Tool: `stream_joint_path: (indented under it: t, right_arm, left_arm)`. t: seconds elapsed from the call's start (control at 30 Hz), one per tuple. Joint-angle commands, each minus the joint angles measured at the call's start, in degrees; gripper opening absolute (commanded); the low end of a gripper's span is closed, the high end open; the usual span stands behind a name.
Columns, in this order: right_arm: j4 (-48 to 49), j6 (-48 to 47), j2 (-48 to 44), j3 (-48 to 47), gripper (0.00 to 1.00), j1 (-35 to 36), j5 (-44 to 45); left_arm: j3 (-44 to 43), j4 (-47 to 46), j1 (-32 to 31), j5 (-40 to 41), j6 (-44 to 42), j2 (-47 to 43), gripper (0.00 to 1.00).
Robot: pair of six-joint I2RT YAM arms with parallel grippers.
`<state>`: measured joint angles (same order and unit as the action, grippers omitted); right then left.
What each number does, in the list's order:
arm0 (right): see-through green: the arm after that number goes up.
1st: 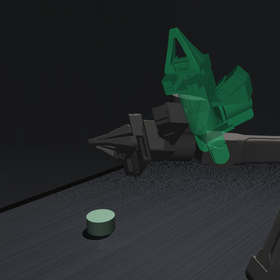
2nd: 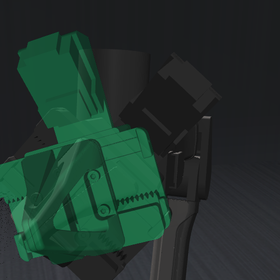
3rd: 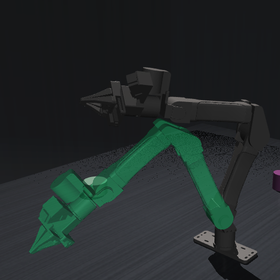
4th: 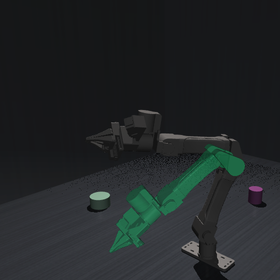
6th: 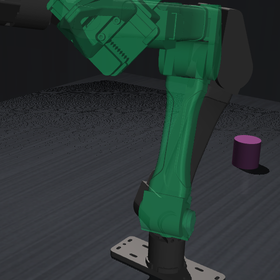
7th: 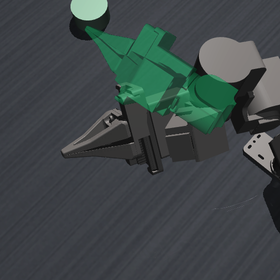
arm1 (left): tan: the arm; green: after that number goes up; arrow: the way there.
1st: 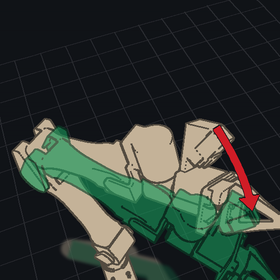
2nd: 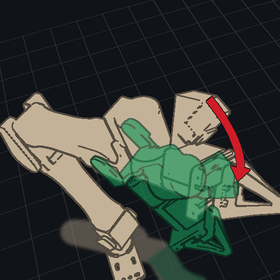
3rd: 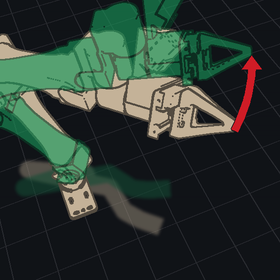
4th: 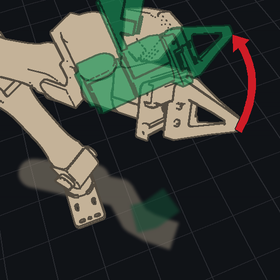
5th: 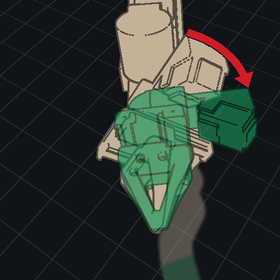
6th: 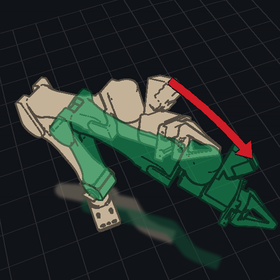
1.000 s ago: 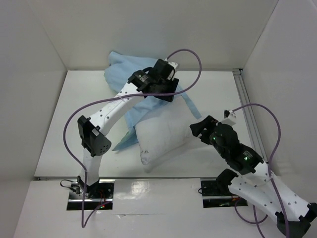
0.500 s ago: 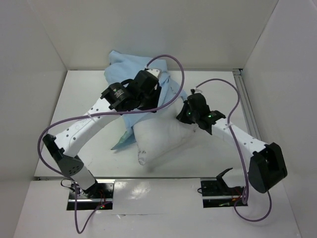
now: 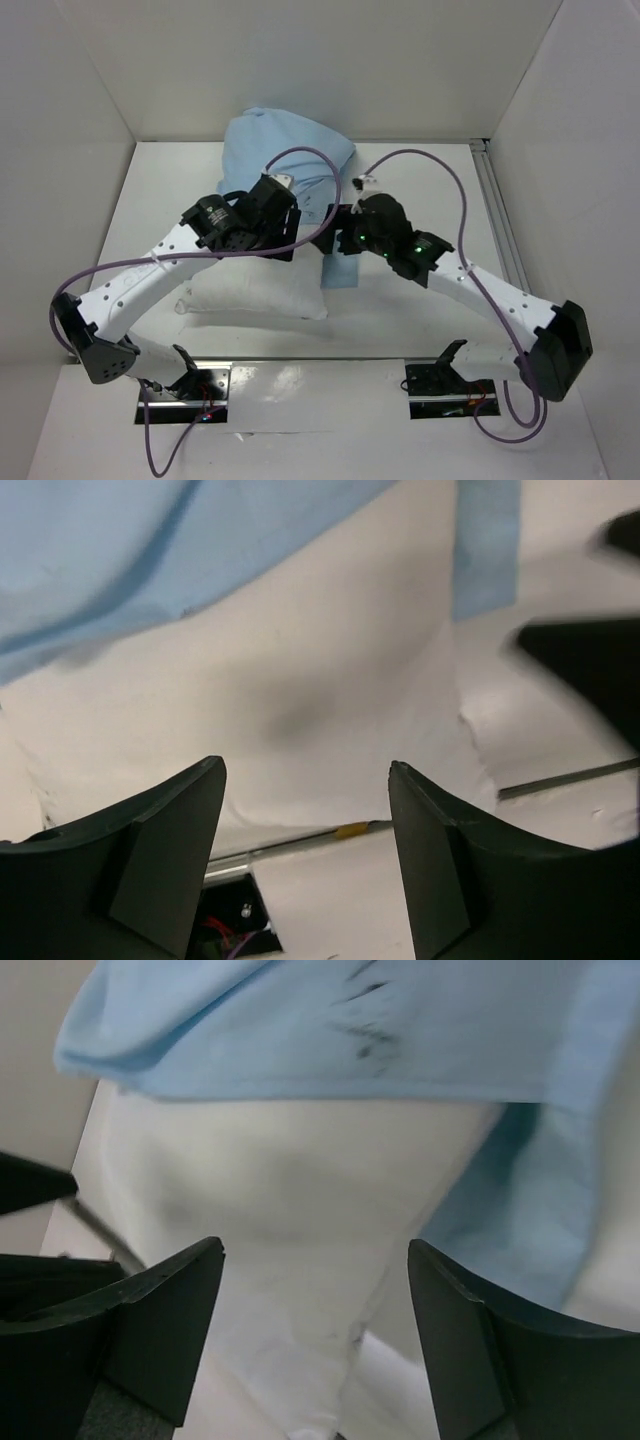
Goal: Put the pillow into the pillowcase
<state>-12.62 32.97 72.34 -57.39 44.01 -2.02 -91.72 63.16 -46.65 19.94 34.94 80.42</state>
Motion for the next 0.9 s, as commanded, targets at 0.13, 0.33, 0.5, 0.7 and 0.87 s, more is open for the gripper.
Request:
stream_joint_path:
  t: [0.13,0.33,0.5,0.7,0.87]
  right_arm:
    - [-5.5,2.3,-6.0,6.1,0.84,-9.8,8.7]
    - [-3.2,-4.1,6.3,2.6,0.93,-13.6,8.2]
    - [5.0,-8.5,14.4,2.1,0.94,-14.9,4.1]
    - [17.2,-8.3,23.5,1.6,0.54,-17.6,-5.2]
    - [15.6,-7.6,20.8,-2.9,0.0,-17.6,-9.7]
  left_arm:
    - [9.5,-6.4,-3.2,-6.3,4.8,-2.6,0.88]
    - [10.9,-6.4,-6.3,-2.0,8.9,5.6,1.0]
    - [14.4,-11.0,-5.8,2.3,8.3,10.9,1.0]
    - [15.9,-15.2,-2.0,0.4,10.6,11.6,0.0]
    - [9.7,-14.6,0.2,2.3,12.1,6.1,0.0]
